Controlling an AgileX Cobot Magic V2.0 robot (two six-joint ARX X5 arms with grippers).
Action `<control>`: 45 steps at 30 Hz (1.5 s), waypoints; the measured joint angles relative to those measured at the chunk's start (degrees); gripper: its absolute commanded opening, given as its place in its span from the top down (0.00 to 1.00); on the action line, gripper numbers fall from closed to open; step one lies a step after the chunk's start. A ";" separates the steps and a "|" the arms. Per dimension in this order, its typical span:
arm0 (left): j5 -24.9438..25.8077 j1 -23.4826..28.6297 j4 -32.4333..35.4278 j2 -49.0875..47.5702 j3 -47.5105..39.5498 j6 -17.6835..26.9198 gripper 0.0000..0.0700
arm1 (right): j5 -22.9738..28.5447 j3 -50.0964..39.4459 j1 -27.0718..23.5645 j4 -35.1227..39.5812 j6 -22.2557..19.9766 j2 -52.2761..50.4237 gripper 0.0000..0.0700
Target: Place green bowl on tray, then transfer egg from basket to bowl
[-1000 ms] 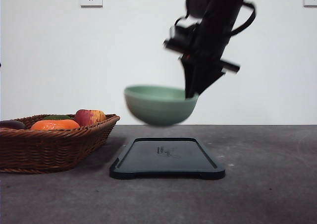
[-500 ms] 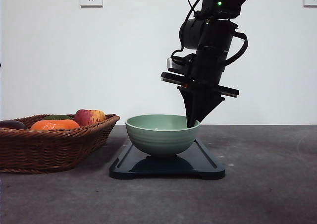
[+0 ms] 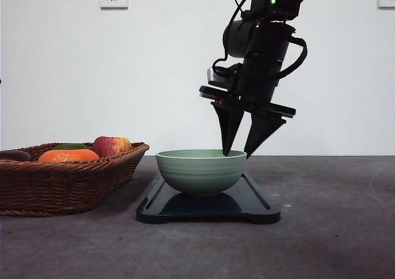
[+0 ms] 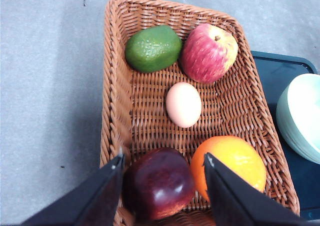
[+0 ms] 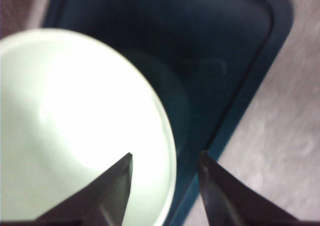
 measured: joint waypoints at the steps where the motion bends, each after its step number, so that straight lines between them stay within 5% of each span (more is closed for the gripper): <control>1: 0.00 0.00 -0.09 0.00 0.00 0.00 0.55 | 0.35 0.00 0.07 0.33 -0.05 -0.65 0.63; 11: 0.01 0.01 -3.82 -0.02 0.00 0.00 0.55 | 3.05 -4.33 1.76 11.43 -0.64 -12.21 0.63; 24: 0.02 -0.01 -5.46 -0.02 0.00 0.00 0.55 | 2.87 -40.04 1.83 35.64 -2.10 -35.51 0.64; 35: 0.03 0.01 -5.47 -0.02 0.00 0.00 0.55 | 4.34 -62.49 -0.57 36.81 -3.18 -59.23 0.64; 45: 0.26 -0.01 -5.65 -0.02 0.01 0.00 0.51 | 7.76 -70.22 -2.87 32.64 -3.15 -77.56 0.64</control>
